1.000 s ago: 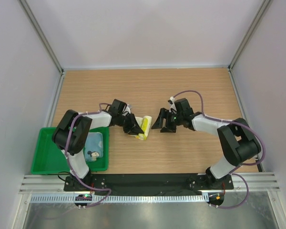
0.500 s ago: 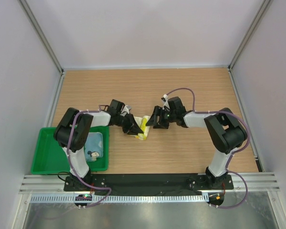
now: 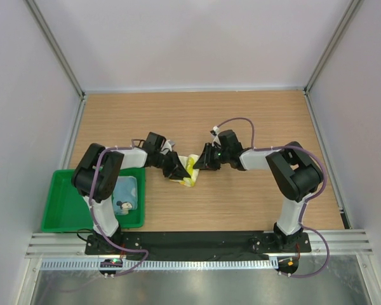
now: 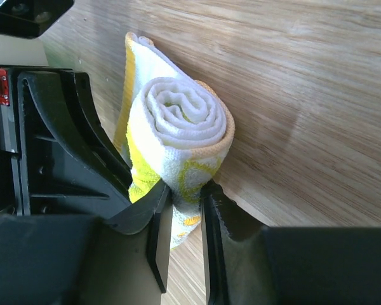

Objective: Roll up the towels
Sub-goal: Roll the towel

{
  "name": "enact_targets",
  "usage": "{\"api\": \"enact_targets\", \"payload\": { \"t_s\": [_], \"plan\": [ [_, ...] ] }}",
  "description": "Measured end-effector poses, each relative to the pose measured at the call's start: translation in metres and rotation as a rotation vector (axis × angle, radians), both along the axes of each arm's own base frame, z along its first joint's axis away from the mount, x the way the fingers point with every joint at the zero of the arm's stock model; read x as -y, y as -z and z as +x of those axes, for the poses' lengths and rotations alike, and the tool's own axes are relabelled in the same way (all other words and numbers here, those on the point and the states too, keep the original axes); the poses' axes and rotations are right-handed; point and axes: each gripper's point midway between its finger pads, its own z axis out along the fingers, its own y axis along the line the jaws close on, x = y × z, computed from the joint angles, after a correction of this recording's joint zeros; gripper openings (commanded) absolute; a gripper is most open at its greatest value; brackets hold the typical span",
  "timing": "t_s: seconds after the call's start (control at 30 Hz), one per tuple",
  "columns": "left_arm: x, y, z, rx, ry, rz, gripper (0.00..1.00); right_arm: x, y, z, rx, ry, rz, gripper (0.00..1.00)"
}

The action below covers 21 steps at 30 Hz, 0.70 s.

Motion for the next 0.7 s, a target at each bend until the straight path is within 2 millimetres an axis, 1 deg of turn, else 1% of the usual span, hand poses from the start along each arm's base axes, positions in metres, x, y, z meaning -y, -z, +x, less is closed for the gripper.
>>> {"api": "enact_targets", "payload": {
  "t_s": [0.23, 0.5, 0.53, 0.6, 0.63, 0.7],
  "plan": [
    [-0.006, 0.000, 0.002, 0.037, 0.026, 0.061, 0.27, 0.001, 0.000, 0.001, -0.034, 0.012, -0.050, 0.23],
    [-0.020, -0.005, 0.008, 0.099, 0.060, 0.199, 0.38, 0.005, -0.001, -0.002, -0.077, 0.011, -0.102, 0.22],
    [-0.022, -0.006, 0.008, 0.112, 0.066, 0.216, 0.46, 0.005, -0.002, -0.003, -0.083, 0.011, -0.107, 0.22],
    [-0.025, -0.010, 0.009, 0.139, 0.078, 0.248, 0.53, 0.006, -0.003, -0.004, -0.093, 0.011, -0.116, 0.22],
    [-0.027, -0.012, 0.010, 0.153, 0.080, 0.263, 0.62, 0.007, -0.003, -0.004, -0.100, 0.012, -0.124, 0.22],
    [-0.029, -0.016, 0.010, 0.180, 0.090, 0.297, 0.66, 0.009, -0.004, -0.006, -0.110, 0.013, -0.138, 0.22]
  ]
}}
